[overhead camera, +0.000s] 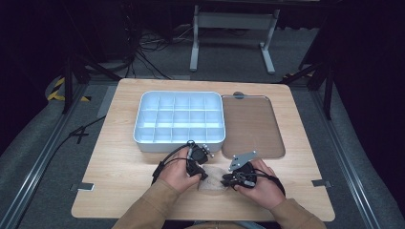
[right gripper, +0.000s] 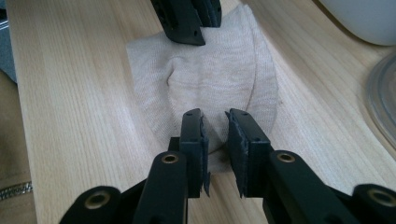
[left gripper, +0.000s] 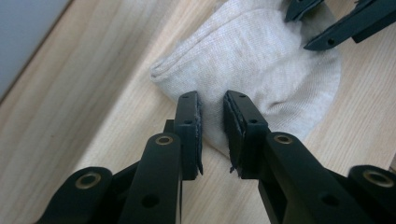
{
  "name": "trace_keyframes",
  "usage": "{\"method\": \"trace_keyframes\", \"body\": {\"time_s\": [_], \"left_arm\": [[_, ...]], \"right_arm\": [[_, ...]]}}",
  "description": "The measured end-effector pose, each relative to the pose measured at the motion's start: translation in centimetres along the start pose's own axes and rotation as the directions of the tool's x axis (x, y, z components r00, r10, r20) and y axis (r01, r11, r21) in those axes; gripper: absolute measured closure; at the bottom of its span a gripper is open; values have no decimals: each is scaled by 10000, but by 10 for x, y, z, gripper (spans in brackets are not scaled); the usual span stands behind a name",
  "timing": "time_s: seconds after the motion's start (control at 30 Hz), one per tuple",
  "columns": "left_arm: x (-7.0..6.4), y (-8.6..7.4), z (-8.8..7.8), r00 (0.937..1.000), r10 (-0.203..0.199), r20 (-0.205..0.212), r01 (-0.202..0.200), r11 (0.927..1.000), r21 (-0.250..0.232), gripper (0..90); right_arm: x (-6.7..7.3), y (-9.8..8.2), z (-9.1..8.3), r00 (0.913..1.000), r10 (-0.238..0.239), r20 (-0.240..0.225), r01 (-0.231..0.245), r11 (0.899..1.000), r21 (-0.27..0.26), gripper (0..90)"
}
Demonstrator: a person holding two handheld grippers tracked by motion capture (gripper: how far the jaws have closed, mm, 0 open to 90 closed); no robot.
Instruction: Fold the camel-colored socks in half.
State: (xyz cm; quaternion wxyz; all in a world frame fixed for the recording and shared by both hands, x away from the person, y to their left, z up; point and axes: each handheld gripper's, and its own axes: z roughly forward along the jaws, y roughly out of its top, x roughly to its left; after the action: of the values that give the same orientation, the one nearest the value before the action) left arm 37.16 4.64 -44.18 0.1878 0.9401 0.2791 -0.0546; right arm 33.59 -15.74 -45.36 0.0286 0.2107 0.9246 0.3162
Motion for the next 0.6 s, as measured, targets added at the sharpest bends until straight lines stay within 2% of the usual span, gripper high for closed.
{"method": "trace_keyframes", "body": {"time_s": [0.1, 0.2, 0.23, 0.27, 0.37, 0.5, 0.6], "left_arm": [[-1, -1, -1, 9999, 124, -12, -125, 9999, -65, 743], [-5, -2, -6, 9985, 544, 18, -543, 9979, -342, 672], [-5, -2, -6, 9985, 544, 18, -543, 9979, -342, 650], [-6, -3, -9, 9978, 651, 119, -645, 9968, -476, 650], [-10, -4, -13, 9942, 1024, 318, -1003, 9930, -628, 565], [-12, -4, -5, 9932, 1166, -7, -1166, 9931, 117, 511], [-12, -4, 1, 9942, 1072, -33, -1070, 9936, 366, 490]], "right_arm": [[-3, -1, -1, 9999, 57, -136, -56, 10000, 19, 760], [-4, -2, -1, 10000, 31, -32, -31, 10000, 26, 758], [-4, -2, -1, 10000, 31, -32, -31, 10000, 26, 758], [-5, -2, -1, 10000, 5, -1, -5, 10000, 14, 758], [-7, -3, -1, 9999, 15, 142, -15, 10000, -38, 757], [-9, -3, 0, 9999, 84, 142, -82, 9999, -109, 751], [-10, -3, 0, 9999, 74, 149, -72, 9999, -108, 733]]}}
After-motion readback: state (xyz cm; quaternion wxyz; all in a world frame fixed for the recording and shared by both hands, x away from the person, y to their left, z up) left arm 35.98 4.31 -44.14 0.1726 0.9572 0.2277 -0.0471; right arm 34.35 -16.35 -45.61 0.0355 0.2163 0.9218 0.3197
